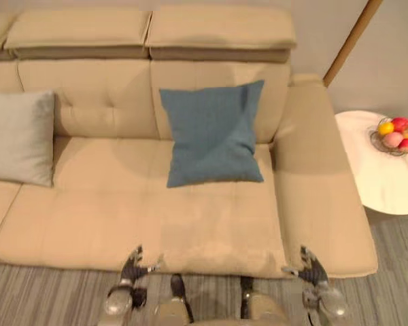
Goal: Pick up cushions and gather them together orderly.
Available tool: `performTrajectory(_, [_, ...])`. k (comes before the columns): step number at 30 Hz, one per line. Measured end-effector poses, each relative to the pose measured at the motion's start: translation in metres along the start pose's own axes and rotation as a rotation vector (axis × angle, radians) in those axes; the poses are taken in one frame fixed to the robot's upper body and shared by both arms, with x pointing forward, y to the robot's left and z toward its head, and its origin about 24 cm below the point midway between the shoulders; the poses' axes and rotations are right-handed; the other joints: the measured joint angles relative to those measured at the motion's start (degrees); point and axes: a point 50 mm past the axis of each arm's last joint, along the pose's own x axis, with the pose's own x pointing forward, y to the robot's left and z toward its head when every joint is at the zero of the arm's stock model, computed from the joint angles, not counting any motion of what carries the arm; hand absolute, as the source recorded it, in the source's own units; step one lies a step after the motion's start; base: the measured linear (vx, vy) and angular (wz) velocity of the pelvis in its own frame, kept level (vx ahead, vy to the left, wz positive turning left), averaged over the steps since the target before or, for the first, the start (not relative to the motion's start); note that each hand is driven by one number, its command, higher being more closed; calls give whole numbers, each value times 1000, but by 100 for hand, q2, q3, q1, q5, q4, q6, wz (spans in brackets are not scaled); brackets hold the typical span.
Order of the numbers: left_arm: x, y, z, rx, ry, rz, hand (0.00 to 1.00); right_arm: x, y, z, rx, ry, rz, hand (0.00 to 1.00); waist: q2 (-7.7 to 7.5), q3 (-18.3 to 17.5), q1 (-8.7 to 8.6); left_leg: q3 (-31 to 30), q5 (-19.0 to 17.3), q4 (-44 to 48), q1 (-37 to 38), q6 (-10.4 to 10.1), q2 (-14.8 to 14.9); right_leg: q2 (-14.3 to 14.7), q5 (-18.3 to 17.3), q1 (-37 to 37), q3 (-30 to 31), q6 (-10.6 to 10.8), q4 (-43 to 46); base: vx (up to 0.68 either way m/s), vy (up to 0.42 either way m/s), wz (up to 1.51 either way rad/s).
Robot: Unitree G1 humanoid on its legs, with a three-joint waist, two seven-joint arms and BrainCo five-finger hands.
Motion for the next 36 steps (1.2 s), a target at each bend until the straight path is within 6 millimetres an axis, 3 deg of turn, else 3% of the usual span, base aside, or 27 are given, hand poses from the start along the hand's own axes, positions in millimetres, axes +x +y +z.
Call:
performTrajectory(3, [-10, 2, -26, 32, 97, -1, 0, -12, -9, -31, -17, 128, -21, 0, 8, -273, -26, 84, -30, -140, 264, -24, -38, -1, -1, 167, 91, 7, -141, 47, 22, -17])
performTrajectory(6, [-12, 2, -32, 39, 123, -1, 0, -15, -12, -38, -36, 159, -21, 0, 1, -320, -109, 160, -30, -223, 407, -24, -72, -7, 20, 217, 194, 32, -145, 15, 13, -17])
performTrajectory(10, [-9, 1, -27, 38, 110, 1, 0, -10, -8, -33, -38, 149, -9, 0, -65, -264, -64, 454, -152, 113, 292, 3, -12, 30, 47, -108, 443, 22, 294, -25, 8, -41])
performTrajectory(12, [-2, -3, -10, 30, 52, -7, 0, -8, -5, -30, -46, 140, 0, 0, -107, -221, -83, 482, -302, 677, -80, 211, 68, 28, 176, -409, 469, 207, 592, -103, -4, -18])
performTrajectory(13, [2, -5, 2, 22, 3, -6, 0, -6, -1, -26, -47, 130, 13, 0, 47, -114, -54, 481, -317, 833, -245, 253, 272, -10, -468, -656, 383, 132, 1660, -150, -26, 19])
performTrajectory(14, [3, -8, 11, 11, -36, -9, 0, -8, 5, -29, -47, 143, 31, 0, -56, -133, -78, 353, -318, 950, -304, 254, 253, -113, -1202, -863, 288, 90, 3152, -142, -92, 41])
performTrajectory(15, [3, -7, 13, 9, -49, -1, 0, -10, 11, -32, -46, 152, 48, 0, -80, -114, -70, 243, -316, 1072, -326, 252, 236, -192, -1512, -815, 260, 215, 3928, -103, -125, 51])
performTrajectory(17, [3, -7, 12, 7, -45, 10, 0, -11, 17, -33, -54, 151, 72, 0, -172, -128, -31, 92, -308, 1330, -588, 243, 237, -274, -1786, -539, 234, 373, 4331, -147, -196, 39])
performTrajectory(18, [3, -8, 15, -12, -59, 12, 0, -6, 20, -23, -59, 118, 82, 0, -256, -123, 94, 22, -237, 1555, -895, 162, 262, -277, -2278, -430, 229, 367, 4017, -225, -266, 26])
performTrajectory(19, [4, -10, 19, -18, -68, 10, 0, -3, 20, -17, -59, 95, 79, 0, -313, -107, 145, -1, -172, 1613, -1044, 124, 282, -259, -2444, -425, 173, 220, 3809, -303, -319, 15])
performTrajectory(20, [6, -17, 24, -38, -80, 3, 0, 3, 17, -3, -57, 46, 65, 0, -122, 13, 257, -107, 32, 1597, -1308, 16, 400, -79, -2638, -385, -78, -204, 3280, -293, -227, 20])
performTrajectory(21, [6, -26, 24, -50, -78, -17, 0, 8, 14, 7, -62, 15, 58, 0, 151, 175, 207, -282, 235, 1489, -1402, -8, 582, 143, -2472, -385, -254, -299, 3187, -430, -235, 35])
performTrajectory(23, [4, -28, 19, -63, -62, -16, 0, 9, 16, 8, -55, 16, 62, 0, 248, 247, 158, -303, 253, 1095, -1385, -89, 711, 259, -2390, -470, -465, -437, 3230, -368, -175, 47])
performTrajectory(25, [3, -27, 20, -70, -71, -7, 0, 7, 11, 5, -30, 23, 36, 0, 161, 296, 155, -68, 216, 930, -1274, -138, 733, 196, -2241, -541, -703, -658, 3066, -268, -167, 50])
performTrajectory(27, [3, -27, 23, -70, -82, -6, 0, 7, 6, 6, -1, 17, 3, 0, 120, 306, 154, -58, 145, 1589, -1279, -81, 609, 103, -2116, -627, -749, -812, 2984, -201, -103, 24])
performTrajectory(29, [4, -26, 24, -68, -87, -5, 0, 8, 5, 8, 5, 12, -4, 0, 121, 307, 147, -61, -274, 2135, -1150, 103, 518, 85, -1906, -728, -754, -814, 2811, -171, -27, 7])
performTrajectory(30, [4, -26, 24, -68, -87, -6, 0, 8, 4, 9, 11, 12, -7, 0, 124, 304, 159, -68, -592, 2246, -978, 125, 480, 88, -1693, -783, -757, -751, 2627, -124, 21, 3])
performTrajectory(32, [4, -26, 24, -68, -86, -10, 0, 10, 4, 9, 16, 15, -11, 0, 135, 295, 137, -90, -796, 1875, -598, 96, 309, 90, -1445, -776, -732, -669, 2313, -120, 96, -3])
performTrajectory(33, [4, -26, 24, -68, -85, -8, 0, 10, 1, 10, 26, 14, -25, 0, 251, 227, 106, -80, -767, 1071, -269, 24, 184, 132, -1274, -768, -723, -532, 2059, -111, 144, -3])
performTrajectory(36, [4, -22, 22, -61, -78, -1, 0, 10, -1, 8, 34, 22, -33, 0, 198, 217, 23, -56, -503, 527, -100, 61, 29, 96, -826, -524, -720, -383, 1378, -64, 128, 3])
